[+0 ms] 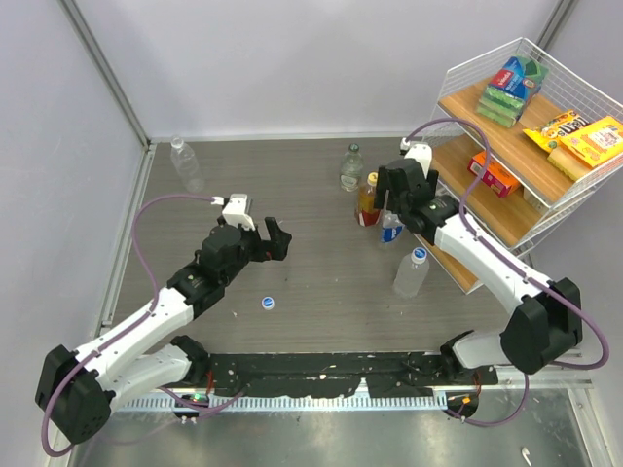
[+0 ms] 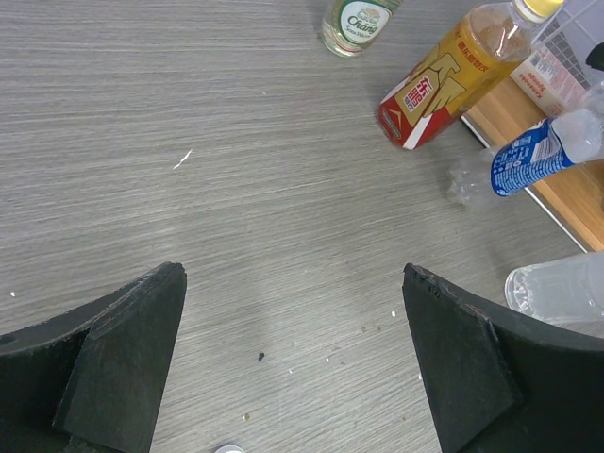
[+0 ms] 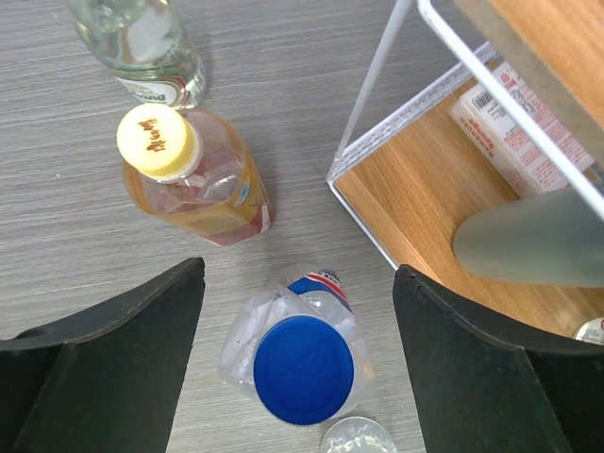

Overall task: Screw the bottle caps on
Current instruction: Place the plastic bottle at the center of the board.

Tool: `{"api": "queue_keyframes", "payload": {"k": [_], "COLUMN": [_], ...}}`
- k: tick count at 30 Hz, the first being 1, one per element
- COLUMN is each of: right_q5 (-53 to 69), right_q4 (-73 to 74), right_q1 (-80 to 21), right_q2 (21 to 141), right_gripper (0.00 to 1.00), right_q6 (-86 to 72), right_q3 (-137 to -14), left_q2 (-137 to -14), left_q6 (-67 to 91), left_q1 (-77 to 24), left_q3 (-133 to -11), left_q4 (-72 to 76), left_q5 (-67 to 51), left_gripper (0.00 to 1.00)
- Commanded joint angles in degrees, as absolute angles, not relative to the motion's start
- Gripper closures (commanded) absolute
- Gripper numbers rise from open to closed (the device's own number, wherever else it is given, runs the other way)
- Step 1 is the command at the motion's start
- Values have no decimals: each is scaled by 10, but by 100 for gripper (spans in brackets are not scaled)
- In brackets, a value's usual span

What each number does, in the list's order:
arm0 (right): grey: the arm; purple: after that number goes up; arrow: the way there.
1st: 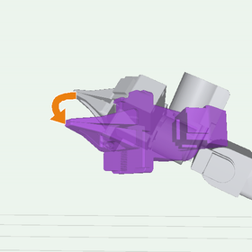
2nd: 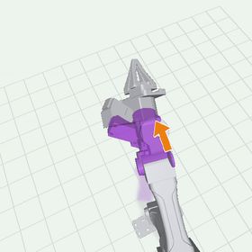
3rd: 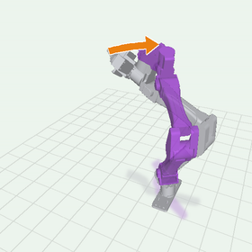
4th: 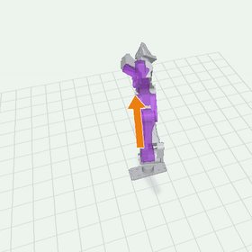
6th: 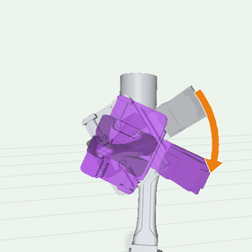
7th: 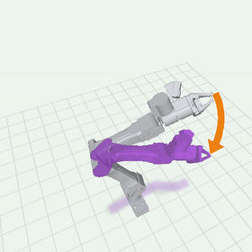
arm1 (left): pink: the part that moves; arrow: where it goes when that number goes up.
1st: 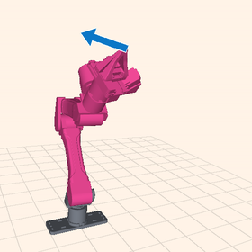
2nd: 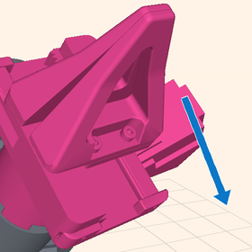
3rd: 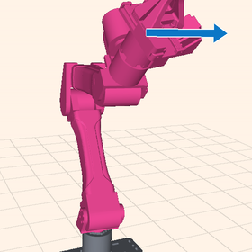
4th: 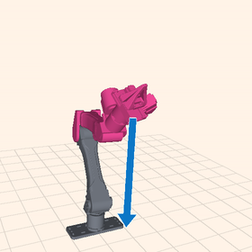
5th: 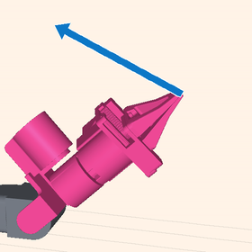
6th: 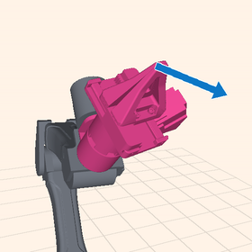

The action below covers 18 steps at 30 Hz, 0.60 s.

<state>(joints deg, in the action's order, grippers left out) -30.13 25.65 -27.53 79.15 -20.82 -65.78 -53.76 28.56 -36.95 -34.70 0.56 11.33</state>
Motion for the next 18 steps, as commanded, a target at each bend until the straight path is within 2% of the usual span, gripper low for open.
{"api": "queue_keyframes", "payload": {"k": [1,9,13,18], "right_q5": [-276,-237,-119,47], "right_q4": [215,181,116,-84], "right_q1": [-272,-272,-272,-272], "right_q2": [752,714,680,614], "right_gripper": [14,14,14,13], "right_q6": [-154,-91,-53,-92], "right_q3": [-683,-721,-711,-602], "left_q2": [-527,-507,-476,-450], "left_q6": [294,298,294,291], "left_q1": [-366,-366,-366,-360], "left_q3": [-359,-372,-360,-369], "left_q4": [25,-31,-37,-93], "left_q5": [114,136,134,152], "left_gripper": [0,0,0,0]}}
